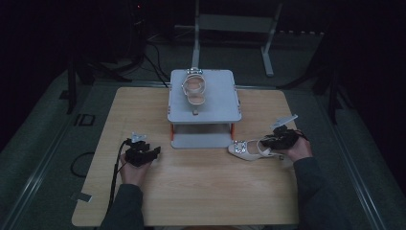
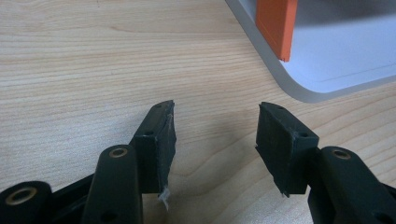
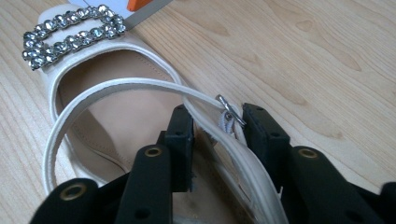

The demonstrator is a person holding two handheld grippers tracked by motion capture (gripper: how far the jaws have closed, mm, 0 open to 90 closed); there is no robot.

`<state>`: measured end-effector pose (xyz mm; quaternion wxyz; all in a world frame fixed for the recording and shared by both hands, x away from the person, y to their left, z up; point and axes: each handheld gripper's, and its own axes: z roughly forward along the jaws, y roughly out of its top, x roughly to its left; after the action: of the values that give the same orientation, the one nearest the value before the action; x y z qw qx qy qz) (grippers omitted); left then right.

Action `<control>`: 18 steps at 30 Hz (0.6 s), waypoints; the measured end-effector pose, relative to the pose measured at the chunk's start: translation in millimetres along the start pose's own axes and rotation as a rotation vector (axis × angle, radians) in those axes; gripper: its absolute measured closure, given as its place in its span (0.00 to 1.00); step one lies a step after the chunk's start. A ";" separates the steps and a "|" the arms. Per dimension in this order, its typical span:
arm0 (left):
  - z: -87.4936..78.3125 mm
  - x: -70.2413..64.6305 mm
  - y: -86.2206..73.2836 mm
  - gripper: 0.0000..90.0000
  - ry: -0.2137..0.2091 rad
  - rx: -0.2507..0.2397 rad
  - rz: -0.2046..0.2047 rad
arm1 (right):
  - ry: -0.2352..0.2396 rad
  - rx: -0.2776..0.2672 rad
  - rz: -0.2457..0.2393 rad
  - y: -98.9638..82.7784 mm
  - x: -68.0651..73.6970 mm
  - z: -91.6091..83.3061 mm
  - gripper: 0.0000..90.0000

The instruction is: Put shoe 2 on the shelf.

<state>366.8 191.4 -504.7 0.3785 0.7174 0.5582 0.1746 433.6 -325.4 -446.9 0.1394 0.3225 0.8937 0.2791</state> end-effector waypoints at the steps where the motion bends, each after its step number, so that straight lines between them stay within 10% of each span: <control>1: 0.0 0.0 0.0 0.53 0.000 -0.001 -0.001 | -0.001 -0.002 -0.011 -0.2 0.6 -0.7 0.79; 18: 0.1 0.2 -0.2 0.53 -0.002 -0.003 -0.003 | -0.077 -0.037 0.132 -26.9 -15.9 -18.9 0.90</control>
<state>366.9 191.5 -505.0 0.3803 0.7161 0.5589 0.1741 424.1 -360.6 -446.4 0.1611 0.3885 0.8591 0.2916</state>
